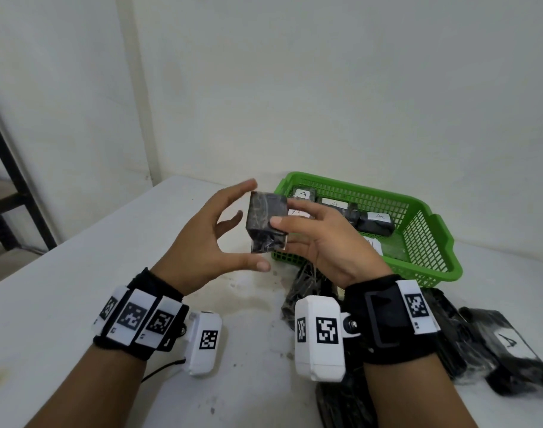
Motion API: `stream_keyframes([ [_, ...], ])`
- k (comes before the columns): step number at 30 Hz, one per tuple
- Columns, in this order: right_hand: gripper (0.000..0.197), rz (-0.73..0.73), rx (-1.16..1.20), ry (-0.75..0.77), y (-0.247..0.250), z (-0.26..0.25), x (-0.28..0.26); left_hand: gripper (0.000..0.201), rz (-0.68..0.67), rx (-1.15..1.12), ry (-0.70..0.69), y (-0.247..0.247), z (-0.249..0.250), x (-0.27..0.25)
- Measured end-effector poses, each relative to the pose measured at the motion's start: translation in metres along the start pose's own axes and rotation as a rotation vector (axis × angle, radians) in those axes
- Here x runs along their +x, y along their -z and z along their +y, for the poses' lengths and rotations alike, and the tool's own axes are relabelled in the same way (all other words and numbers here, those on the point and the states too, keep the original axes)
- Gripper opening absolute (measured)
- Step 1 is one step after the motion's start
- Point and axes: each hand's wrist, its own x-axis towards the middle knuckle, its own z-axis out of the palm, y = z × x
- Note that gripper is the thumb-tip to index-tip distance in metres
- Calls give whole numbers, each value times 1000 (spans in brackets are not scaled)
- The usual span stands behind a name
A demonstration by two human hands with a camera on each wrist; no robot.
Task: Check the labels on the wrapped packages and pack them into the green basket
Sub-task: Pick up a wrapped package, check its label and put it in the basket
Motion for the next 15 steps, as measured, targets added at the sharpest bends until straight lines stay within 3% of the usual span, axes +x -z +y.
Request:
stream_keyframes([
  [4, 57, 44, -52, 88, 0, 3, 1, 75, 79, -121, 86, -4, 1, 2],
  [6, 55, 65, -28, 92, -1, 3, 1, 70, 108, -142, 93, -3, -2, 3],
  [10, 43, 49, -18, 50, -2, -1, 0, 85, 110, -132, 64, -2, -3, 2],
  [12, 47, 13, -43, -28, -4, -3, -2, 80, 98, -77, 38, -4, -2, 3],
  [15, 35, -29, -76, -78, -6, -3, -3, 70, 89, -57, 2, -6, 0, 1],
])
